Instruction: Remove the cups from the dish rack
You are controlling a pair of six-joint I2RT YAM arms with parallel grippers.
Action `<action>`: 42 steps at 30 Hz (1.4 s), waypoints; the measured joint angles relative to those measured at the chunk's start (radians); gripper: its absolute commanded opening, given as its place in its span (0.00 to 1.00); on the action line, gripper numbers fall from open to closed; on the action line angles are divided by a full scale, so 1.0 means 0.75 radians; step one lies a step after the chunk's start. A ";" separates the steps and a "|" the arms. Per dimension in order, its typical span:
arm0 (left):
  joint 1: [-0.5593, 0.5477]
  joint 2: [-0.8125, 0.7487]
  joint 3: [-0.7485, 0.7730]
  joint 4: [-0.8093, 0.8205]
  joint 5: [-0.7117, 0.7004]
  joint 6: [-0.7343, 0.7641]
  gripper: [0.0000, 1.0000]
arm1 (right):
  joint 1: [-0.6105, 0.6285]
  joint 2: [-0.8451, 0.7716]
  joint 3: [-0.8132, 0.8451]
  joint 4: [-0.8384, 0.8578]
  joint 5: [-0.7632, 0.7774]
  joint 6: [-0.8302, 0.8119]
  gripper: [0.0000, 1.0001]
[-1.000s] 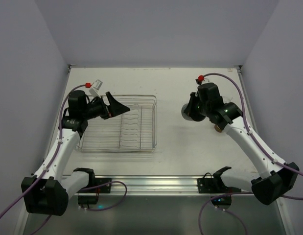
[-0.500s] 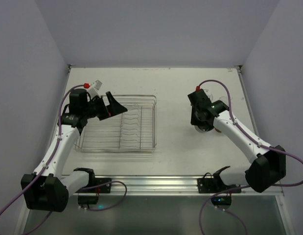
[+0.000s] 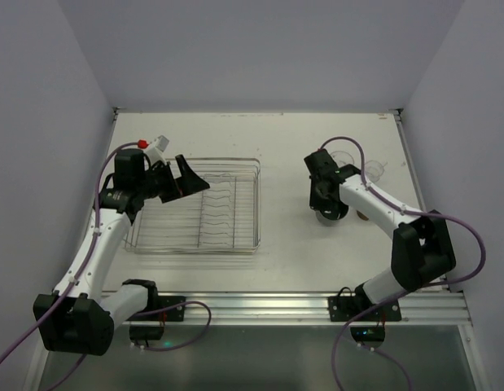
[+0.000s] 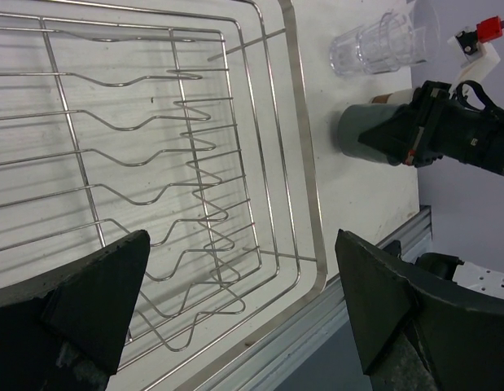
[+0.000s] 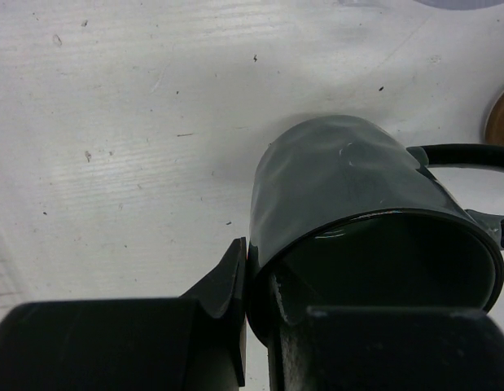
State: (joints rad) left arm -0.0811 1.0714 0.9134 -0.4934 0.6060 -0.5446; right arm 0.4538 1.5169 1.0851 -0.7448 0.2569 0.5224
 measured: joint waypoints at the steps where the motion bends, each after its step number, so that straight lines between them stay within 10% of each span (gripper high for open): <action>1: 0.000 -0.001 0.000 -0.006 -0.004 0.009 1.00 | -0.005 0.009 -0.002 0.008 -0.010 -0.001 0.00; 20: 0.000 -0.003 0.000 -0.034 -0.017 0.022 1.00 | -0.015 0.098 0.002 0.047 -0.066 -0.016 0.01; 31: 0.000 -0.003 0.000 -0.034 -0.016 0.035 1.00 | -0.016 0.102 0.005 0.056 -0.054 -0.034 0.71; 42: -0.021 -0.006 0.011 -0.068 -0.083 0.054 1.00 | -0.012 -0.226 0.008 -0.041 -0.010 -0.034 0.99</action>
State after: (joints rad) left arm -0.0971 1.0672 0.9215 -0.5442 0.5434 -0.5041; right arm 0.4450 1.3476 1.0908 -0.7757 0.2497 0.4969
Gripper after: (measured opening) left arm 0.999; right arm 0.974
